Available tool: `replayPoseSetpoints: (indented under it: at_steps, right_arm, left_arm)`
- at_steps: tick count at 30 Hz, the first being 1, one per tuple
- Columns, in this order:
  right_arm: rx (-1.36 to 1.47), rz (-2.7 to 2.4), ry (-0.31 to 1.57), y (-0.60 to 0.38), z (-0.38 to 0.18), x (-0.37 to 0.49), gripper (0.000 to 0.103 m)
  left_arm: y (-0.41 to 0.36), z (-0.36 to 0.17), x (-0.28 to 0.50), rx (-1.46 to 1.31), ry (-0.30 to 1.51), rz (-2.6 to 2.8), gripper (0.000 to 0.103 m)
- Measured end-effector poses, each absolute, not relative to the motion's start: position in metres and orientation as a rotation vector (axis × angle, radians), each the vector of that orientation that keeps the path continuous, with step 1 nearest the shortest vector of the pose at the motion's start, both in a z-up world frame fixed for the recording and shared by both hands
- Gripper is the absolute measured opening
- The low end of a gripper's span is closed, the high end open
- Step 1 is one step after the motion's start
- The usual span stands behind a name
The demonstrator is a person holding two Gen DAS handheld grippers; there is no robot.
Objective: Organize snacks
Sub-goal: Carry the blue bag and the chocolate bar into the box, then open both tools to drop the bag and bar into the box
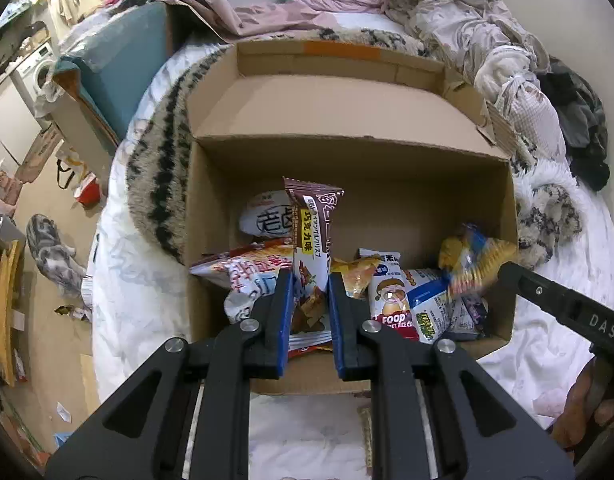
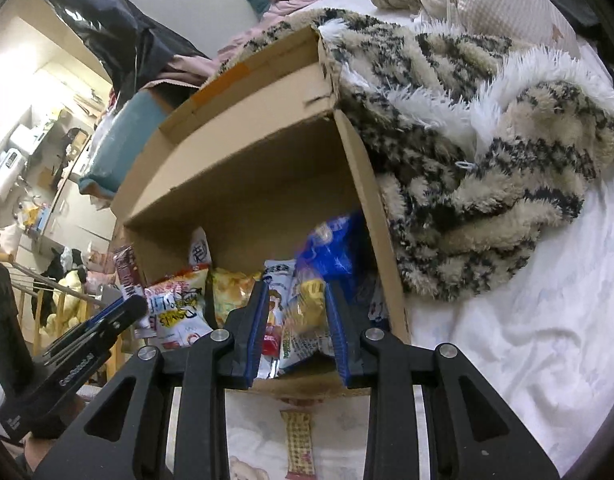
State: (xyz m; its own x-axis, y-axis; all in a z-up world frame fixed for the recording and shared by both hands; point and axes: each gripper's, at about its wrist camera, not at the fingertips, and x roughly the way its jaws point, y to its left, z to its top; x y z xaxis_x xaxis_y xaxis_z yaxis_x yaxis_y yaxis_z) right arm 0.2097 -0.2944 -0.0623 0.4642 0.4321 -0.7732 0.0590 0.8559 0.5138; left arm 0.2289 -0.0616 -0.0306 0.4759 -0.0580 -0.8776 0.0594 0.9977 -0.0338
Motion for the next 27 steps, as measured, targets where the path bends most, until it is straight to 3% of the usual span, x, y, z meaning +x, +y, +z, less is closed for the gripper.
replayPoseSetpoints:
  at_steps: [14,15,16,18,23,24,26,27]
  right_arm:
    - [0.551,0.251,1.061,-0.294,-0.06,0.211,0.035]
    - [0.551,0.249,1.055,-0.295,-0.059,0.211,0.043]
    - [0.558,0.249,1.038,-0.296,-0.056,0.21,0.062]
    - [0.565,0.238,1.0,-0.298,-0.051,0.207,0.076]
    - [0.573,0.221,0.983,-0.303,-0.047,0.204,0.076]
    - [0.584,0.223,0.988,-0.303,-0.048,0.205,0.077]
    - [0.598,0.224,0.99,-0.305,-0.049,0.205,0.077]
    - [0.6,0.223,0.989,-0.306,-0.049,0.205,0.076]
  left_arm:
    - [-0.061,-0.043,0.23,0.011,1.097,-0.075,0.015]
    - [-0.062,-0.043,0.23,0.013,1.096,-0.078,0.015]
    - [-0.063,-0.041,0.23,0.015,1.09,-0.082,0.015]
    - [-0.063,-0.037,0.229,0.017,1.059,-0.086,0.015]
    - [-0.063,-0.031,0.229,0.016,1.034,-0.09,0.016]
    - [-0.065,-0.03,0.229,0.022,1.04,-0.101,0.02]
    - [-0.064,-0.028,0.227,0.014,1.039,-0.11,0.041]
    - [-0.064,-0.027,0.226,0.003,1.037,-0.112,0.066]
